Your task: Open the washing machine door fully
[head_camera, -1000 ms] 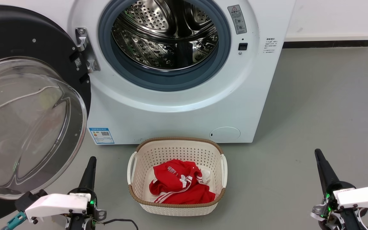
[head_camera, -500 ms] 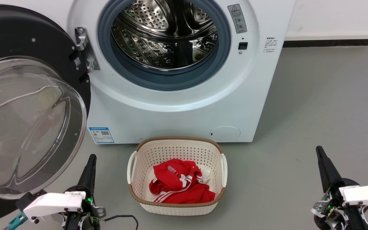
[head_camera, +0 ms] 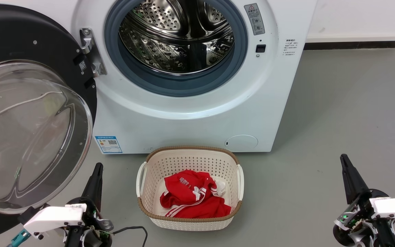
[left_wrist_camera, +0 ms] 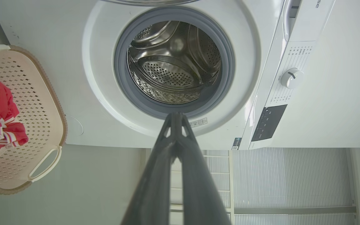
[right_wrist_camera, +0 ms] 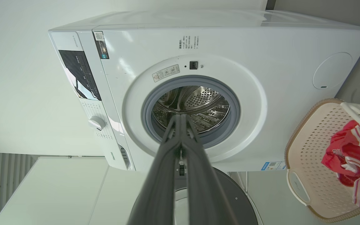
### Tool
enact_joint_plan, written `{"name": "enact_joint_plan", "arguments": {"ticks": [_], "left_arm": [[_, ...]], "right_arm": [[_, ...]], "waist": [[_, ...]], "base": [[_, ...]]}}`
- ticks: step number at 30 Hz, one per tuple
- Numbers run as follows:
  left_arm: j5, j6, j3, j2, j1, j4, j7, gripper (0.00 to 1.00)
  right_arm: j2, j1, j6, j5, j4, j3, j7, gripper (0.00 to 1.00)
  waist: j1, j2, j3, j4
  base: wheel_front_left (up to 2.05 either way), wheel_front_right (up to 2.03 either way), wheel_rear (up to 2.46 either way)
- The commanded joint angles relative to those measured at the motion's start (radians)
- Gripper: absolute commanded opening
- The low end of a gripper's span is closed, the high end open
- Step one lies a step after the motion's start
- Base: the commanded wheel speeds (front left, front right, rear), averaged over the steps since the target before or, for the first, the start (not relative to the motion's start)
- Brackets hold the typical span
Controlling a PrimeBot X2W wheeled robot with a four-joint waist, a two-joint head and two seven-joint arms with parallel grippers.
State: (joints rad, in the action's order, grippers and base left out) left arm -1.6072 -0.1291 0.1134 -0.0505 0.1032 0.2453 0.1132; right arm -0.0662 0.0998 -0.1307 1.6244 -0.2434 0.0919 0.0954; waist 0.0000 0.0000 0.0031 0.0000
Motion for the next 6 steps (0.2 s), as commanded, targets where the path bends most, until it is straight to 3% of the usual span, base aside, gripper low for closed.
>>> {"name": "enact_joint_plan", "arguments": {"ticks": [1, 6], "left_arm": [[-0.006, -0.004, 0.003, 0.001, 0.012, 0.002, 0.005, 0.00], [-0.006, -0.004, 0.003, 0.001, 0.011, 0.002, 0.005, 0.00]], "right_arm": [[0.001, 0.014, 0.000, 0.007, -0.002, 0.002, 0.003, 0.00], [0.002, 0.014, 0.000, 0.005, -0.002, 0.004, 0.005, 0.00]], "waist": [[0.0000, 0.0000, 0.000, 0.000], [0.0000, 0.0000, 0.000, 0.000]], "base": [[0.00, 0.00, 0.00], [0.00, 0.00, 0.00]]}}
